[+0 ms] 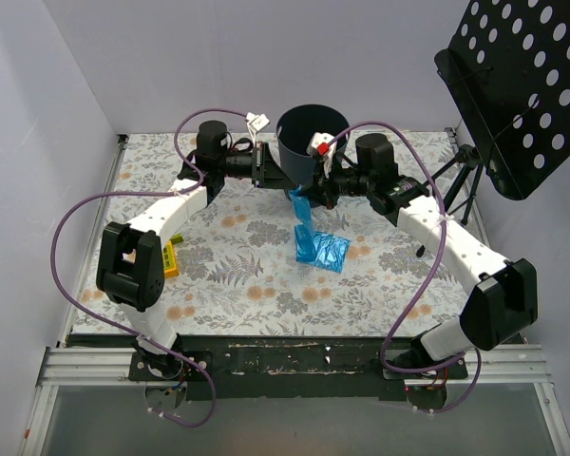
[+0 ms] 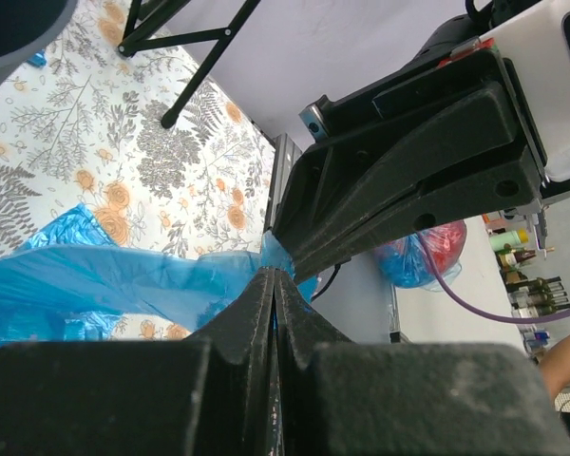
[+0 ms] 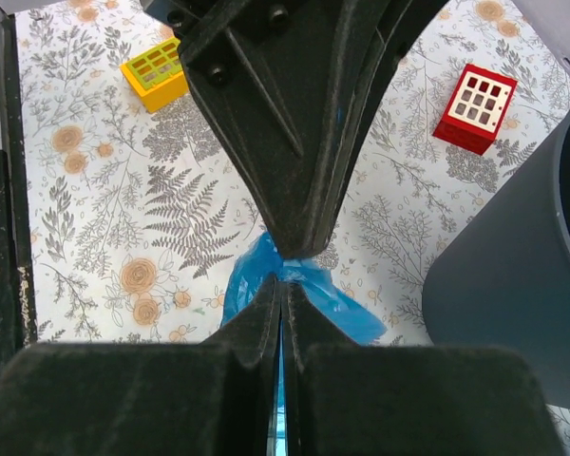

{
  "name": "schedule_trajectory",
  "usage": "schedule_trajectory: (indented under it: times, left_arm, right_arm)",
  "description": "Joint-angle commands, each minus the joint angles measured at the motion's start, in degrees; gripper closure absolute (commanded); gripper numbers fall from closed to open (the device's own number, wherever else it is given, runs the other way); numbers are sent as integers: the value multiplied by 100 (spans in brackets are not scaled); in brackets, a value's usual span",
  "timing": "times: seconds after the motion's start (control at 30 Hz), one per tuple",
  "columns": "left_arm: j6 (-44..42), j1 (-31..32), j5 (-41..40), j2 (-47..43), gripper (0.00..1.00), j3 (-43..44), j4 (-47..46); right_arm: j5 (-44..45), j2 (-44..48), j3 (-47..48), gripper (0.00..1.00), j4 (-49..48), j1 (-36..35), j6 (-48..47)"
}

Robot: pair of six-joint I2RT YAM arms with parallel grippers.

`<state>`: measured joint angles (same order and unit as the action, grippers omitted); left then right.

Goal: Put the trash bags into the trash bin

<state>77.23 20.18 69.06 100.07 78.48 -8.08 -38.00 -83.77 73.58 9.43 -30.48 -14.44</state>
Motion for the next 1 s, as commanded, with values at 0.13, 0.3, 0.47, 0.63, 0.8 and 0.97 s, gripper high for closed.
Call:
schedule_trajectory:
  times: [0.13, 0.3, 0.47, 0.63, 0.8, 0.97]
  left_arm:
    - [-182, -217, 160, -365, 100, -113, 210]
    - [-287, -252, 196, -462, 100, -201, 385]
    - [-489, -392, 205, -585, 100, -219, 657]
    - [-867, -480, 213, -664, 100, -131, 1281]
    - [-1315, -480, 222, -735, 100, -96, 1703]
    - [-2709, -480, 38, -612, 100, 439, 3133]
  right_arm:
    - [214, 343, -63, 99, 111, 42, -165]
    - [293, 387, -72, 99, 190, 95, -182]
    - [503, 493, -63, 99, 349, 270, -209]
    - [890, 730, -168, 99, 226, 464, -200]
    - [821, 766, -64, 99, 50, 473, -51]
    - [917, 757, 296, 99, -134, 473, -15]
